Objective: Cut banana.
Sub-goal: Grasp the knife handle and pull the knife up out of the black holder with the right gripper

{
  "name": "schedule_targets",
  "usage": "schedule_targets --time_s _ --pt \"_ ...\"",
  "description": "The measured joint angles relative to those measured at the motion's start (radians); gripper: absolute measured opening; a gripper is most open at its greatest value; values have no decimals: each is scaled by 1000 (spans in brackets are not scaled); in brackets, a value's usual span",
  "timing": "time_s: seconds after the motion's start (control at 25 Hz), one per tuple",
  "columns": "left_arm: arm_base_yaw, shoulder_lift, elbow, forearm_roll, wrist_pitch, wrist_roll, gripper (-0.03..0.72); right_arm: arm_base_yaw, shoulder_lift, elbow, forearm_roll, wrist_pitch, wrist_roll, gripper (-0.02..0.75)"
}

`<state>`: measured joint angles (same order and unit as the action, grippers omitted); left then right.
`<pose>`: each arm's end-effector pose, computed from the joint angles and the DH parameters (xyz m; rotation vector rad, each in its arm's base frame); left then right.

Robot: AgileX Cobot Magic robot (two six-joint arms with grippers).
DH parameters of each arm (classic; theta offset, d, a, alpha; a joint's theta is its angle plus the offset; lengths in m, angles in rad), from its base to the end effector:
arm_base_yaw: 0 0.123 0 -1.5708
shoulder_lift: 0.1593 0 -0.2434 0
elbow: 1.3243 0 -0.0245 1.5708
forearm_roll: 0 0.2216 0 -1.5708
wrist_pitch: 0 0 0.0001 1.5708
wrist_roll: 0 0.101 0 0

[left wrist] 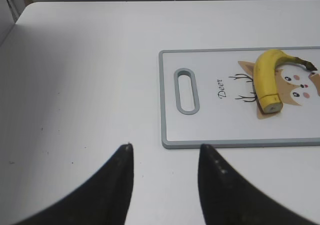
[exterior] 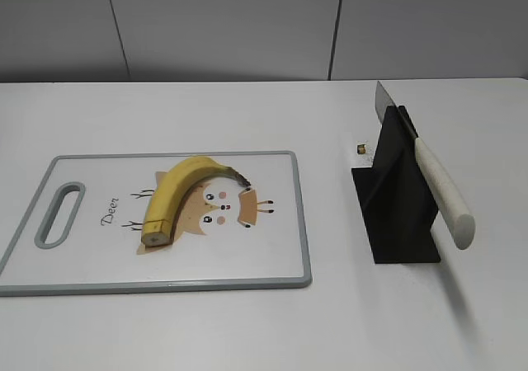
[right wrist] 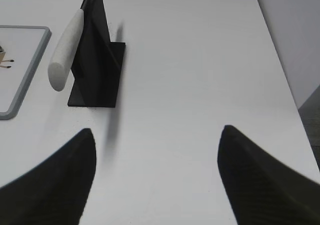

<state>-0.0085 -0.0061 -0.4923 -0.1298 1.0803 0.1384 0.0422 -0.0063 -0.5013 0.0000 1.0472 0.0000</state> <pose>0.0189 -0.0117 0.2556 0.1585 2.0532 -0.0756 0.0200 0.0008 0.2603 -0.0427 2.0229 0.0267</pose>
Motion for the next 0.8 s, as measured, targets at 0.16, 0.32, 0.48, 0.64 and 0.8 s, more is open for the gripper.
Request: schedule_targets --time_s 0.16,0.32,0.48,0.64,0.8 --pt "0 0 0 0 0 0 414 0 0 0 0 0 0 572" --pt "0 0 0 0 0 0 414 0 0 0 0 0 0 572" --pt "0 0 0 0 0 0 414 0 0 -1 0 2 0 572" --pt "0 0 0 0 0 0 478 0 41 -38 0 17 0 572" --pt "0 0 0 0 0 0 559 0 141 -91 0 45 0 572"
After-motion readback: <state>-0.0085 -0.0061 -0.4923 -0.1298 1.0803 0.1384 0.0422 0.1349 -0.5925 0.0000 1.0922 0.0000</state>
